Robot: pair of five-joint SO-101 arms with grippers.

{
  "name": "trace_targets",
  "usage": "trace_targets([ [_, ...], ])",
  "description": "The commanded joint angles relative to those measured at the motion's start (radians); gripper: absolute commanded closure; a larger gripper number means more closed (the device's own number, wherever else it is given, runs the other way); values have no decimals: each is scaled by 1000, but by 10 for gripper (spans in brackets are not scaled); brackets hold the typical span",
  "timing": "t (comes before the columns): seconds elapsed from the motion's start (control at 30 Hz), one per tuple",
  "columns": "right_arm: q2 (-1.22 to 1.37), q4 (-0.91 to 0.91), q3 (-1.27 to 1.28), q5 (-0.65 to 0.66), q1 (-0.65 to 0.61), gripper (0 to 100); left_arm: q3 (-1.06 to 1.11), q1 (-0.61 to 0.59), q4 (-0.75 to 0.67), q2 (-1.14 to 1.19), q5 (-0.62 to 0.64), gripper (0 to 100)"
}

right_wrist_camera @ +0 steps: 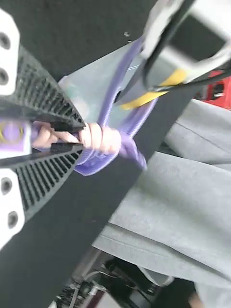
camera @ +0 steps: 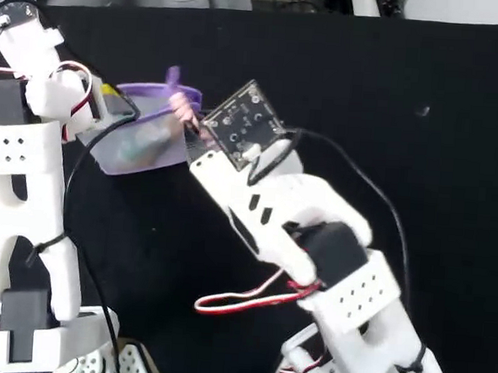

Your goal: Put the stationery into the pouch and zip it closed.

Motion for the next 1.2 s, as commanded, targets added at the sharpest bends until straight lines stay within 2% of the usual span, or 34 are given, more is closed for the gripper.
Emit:
trace_targets([
  [0.0,41,46,-148,9,26,987,-97,-13,-52,-20,-5,683],
  [0.3,387,133,-390,0,186,987,-111,-56,-137,-9,-6,685],
  [0.4,412,172,-383,-58,189,984,-84,-61,-133,-11,-6,685],
  [0.5,367,132,-300,-126,186,983,-36,-54,-137,-18,-6,685],
  [0.6,286,25,-150,-153,186,977,-12,-54,-137,-9,-5,686],
  [0.8,140,-293,213,-140,132,824,79,-54,-207,-20,-5,686],
  [0.97,120,-486,384,-74,83,825,116,-54,-215,-20,-5,686],
  [1.17,99,-715,549,-74,69,825,102,-53,-172,-21,-5,686],
])
